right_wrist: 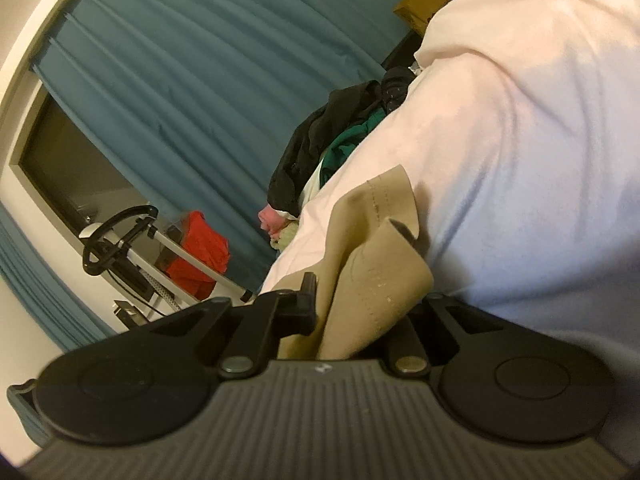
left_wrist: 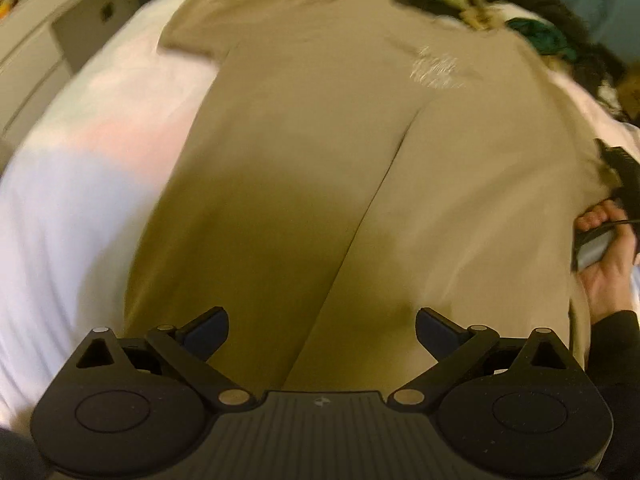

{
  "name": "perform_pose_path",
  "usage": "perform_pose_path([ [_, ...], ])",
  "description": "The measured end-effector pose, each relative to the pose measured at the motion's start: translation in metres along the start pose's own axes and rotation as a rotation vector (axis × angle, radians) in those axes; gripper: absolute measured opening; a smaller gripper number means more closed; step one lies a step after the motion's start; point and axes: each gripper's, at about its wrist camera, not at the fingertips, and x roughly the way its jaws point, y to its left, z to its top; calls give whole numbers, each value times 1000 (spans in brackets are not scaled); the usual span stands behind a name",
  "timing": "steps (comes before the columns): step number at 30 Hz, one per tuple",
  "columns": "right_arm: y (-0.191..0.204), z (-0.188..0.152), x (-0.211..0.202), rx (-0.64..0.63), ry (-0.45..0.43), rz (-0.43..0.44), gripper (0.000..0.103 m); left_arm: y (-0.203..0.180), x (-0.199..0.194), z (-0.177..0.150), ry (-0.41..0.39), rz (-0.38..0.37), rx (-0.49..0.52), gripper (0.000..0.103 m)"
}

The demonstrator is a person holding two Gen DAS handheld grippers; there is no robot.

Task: Fold clothes
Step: 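Grasp the shirt side edge with the right gripper and fold it toward the print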

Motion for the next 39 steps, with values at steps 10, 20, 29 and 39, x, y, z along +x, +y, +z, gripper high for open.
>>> perform_pose_path([
  [10, 17, 8, 2, -18, 18, -40, 17, 27, 8, 9, -224, 57, 9, 103],
  [20, 54, 19, 12, -140, 30, -199, 7, 49, 29, 24, -271, 64, -12, 103],
  [29, 183, -19, -11, -625, -70, -242, 6, 64, 23, 38, -314, 48, -24, 103],
  [39, 318, -147, 0, -1263, -42, -185, 6, 106, 20, 57, -370, 74, -76, 103],
])
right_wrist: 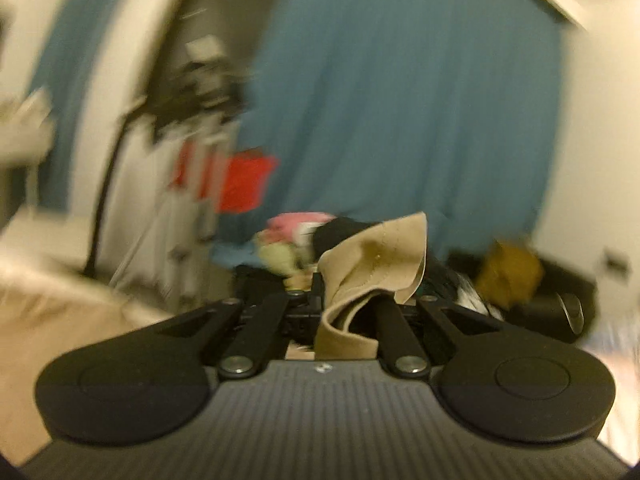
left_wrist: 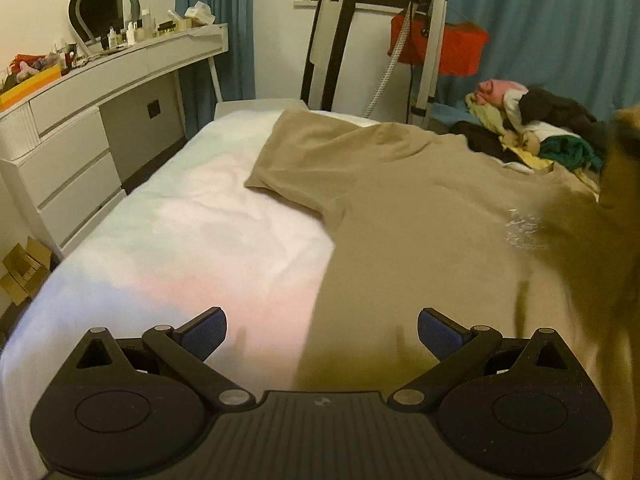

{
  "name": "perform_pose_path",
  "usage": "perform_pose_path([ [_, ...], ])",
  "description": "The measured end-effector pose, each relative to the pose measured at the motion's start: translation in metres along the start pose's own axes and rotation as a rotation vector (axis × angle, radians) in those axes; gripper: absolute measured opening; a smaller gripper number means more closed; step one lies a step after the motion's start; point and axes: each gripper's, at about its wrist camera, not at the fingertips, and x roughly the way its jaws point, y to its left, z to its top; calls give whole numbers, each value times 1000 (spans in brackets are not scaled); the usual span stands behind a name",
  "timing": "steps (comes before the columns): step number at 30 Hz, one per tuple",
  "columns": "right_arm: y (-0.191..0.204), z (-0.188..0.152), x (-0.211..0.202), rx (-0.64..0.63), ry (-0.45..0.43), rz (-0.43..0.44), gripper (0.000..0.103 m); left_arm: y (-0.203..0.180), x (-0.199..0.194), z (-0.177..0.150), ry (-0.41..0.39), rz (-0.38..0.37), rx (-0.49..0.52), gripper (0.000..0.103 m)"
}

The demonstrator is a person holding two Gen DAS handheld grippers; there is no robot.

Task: Fold clothes
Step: 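Grasp the shirt side edge with the right gripper and fold it toward the print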

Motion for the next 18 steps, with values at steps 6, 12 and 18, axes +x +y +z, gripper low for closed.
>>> perform_pose_path([
  [6, 116, -30, 29, -237, 105, 104, 7, 23, 16, -1, 3, 24, -43, 102],
  [12, 103, -15, 32, -55, 183, 307, 72, 23, 23, 0, -13, 4, -36, 101],
  [18, 55, 5, -36, 167, 147, 446, 103, 13, 12, -7, -39, -41, -2, 101],
])
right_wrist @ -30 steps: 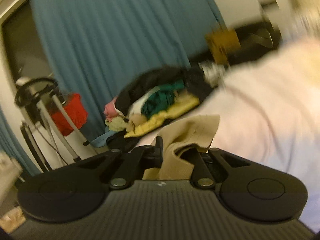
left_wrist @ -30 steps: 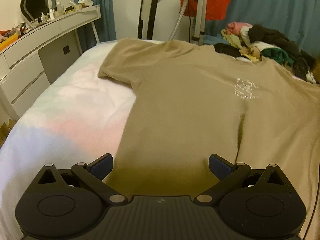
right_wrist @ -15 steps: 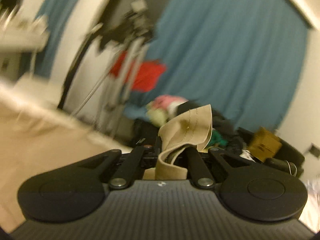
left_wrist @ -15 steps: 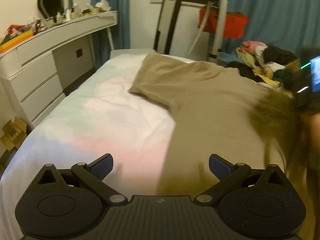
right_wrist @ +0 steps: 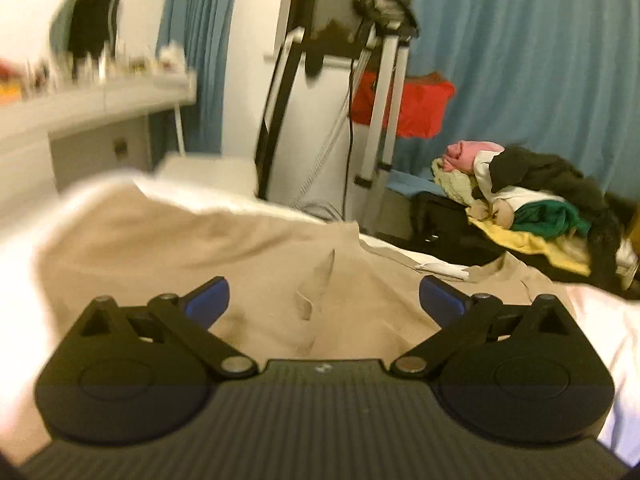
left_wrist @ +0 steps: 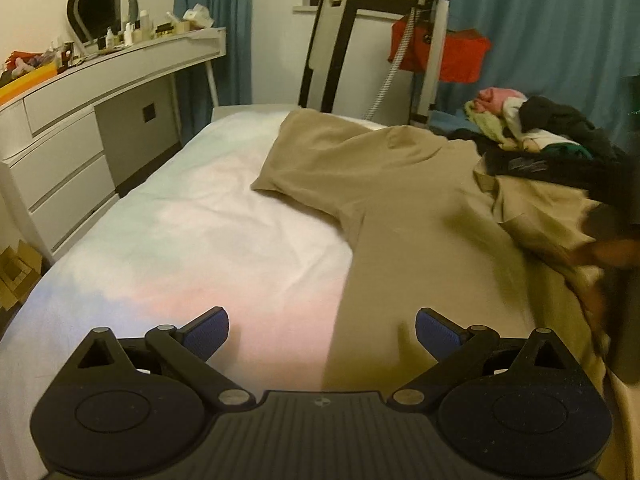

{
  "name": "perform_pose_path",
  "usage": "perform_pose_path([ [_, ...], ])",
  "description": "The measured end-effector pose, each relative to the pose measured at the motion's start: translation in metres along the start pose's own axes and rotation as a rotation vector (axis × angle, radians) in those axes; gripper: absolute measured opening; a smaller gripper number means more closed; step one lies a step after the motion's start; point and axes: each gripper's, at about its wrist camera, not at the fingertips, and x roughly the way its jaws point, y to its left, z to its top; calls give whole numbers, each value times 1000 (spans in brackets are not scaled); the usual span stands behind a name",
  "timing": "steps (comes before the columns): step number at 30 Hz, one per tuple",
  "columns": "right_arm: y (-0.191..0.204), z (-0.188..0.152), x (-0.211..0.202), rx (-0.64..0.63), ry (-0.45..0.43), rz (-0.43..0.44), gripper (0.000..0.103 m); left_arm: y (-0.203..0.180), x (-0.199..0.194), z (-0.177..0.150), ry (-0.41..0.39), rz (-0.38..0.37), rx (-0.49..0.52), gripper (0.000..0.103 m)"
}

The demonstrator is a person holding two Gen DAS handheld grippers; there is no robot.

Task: Fold clothes
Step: 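Grasp the shirt side edge with the right gripper and fold it toward the print, then grasp the opposite side edge with the left gripper and fold it toward the center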

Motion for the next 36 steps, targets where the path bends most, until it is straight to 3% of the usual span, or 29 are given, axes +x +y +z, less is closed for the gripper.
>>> perform_pose_path([
  [6, -24, -24, -133, 178, -75, 5, 103, -6, -22, -9, -28, -70, 23, 101],
  [10, -41, -51, -212, 318, -116, 6, 103, -15, -39, -19, -21, -152, 42, 94],
  [13, -60, -86, -265, 443, -141, 21, 103, -24, -57, -33, 62, -300, 47, 81],
  [17, -81, -121, -313, 545, -191, -8, 103, -40, -79, -59, 199, -545, 5, 77],
  [19, -95, -131, -320, 619, -205, 2, 103, -55, -84, -77, 290, -680, -15, 73],
  [22, -109, -139, -317, 691, -200, 28, 103, -85, -82, -104, 412, -790, 9, 63],
  [24, -116, -142, -311, 718, -188, 45, 103, -105, -78, -122, 497, -837, 40, 46],
  [28, -125, -154, -307, 758, -151, 64, 103, -121, -62, -152, 647, -851, 67, 11],
  [32, -136, -163, -306, 837, -141, 92, 103, -117, -53, -165, 677, -825, 49, 5],
  [36, -139, -167, -301, 875, -126, 115, 103, -118, -48, -167, 695, -840, 12, 7],
])
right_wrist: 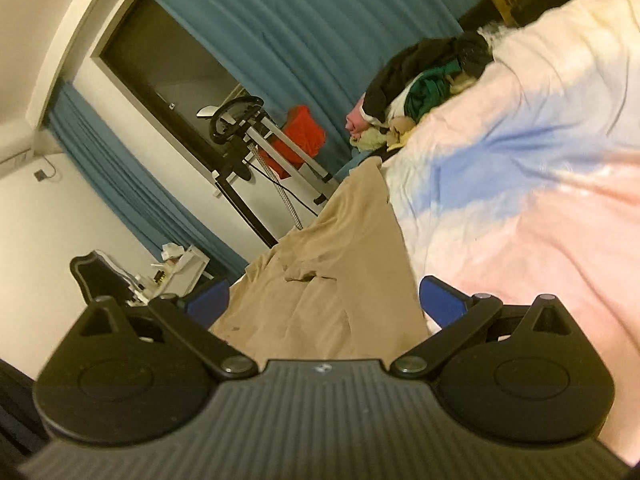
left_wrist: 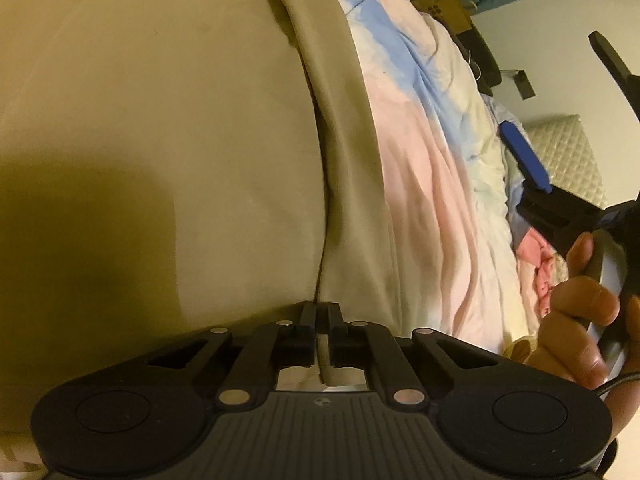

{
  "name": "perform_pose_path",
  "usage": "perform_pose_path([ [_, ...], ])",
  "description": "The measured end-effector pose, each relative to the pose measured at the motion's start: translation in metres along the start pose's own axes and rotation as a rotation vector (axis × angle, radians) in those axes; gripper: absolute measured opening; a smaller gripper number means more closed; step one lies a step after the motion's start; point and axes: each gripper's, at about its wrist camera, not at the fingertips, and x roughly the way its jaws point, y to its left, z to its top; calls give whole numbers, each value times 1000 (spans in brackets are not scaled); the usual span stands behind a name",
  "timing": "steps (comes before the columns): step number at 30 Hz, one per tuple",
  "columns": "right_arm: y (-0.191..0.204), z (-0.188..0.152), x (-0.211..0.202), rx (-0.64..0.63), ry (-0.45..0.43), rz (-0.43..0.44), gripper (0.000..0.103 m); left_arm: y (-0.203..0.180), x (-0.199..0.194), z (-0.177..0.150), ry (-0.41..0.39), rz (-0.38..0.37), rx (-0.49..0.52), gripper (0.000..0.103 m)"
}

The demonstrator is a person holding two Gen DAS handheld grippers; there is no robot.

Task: Fold clothes
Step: 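Grasp the opposite side edge with the left gripper and fold it toward the center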

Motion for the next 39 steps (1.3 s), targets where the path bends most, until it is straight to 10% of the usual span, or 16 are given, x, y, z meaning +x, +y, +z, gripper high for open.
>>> perform_pose_path([
  [6, 2, -4, 12, -9, 37, 12, 103, -1, 9, 6, 23, -72, 23, 26],
  [8, 4, -5, 13, -17, 45, 11, 103, -4, 6, 4, 17, -70, 44, 9],
  [18, 8, -4, 7, -57, 40, -27, 103, -18, -66, -16, -91, -58, 69, 5],
  [27, 11, -7, 9, -114, 84, -98, 103, 5, -68, -20, -83, 224, 20, 5],
  [30, 15, -9, 9, -160, 89, -123, 103, 3, -68, -16, -79, 217, 22, 6],
  [39, 19, -11, 14, -215, 48, -160, 103, -1, -79, 30, -178, 166, -83, 47],
])
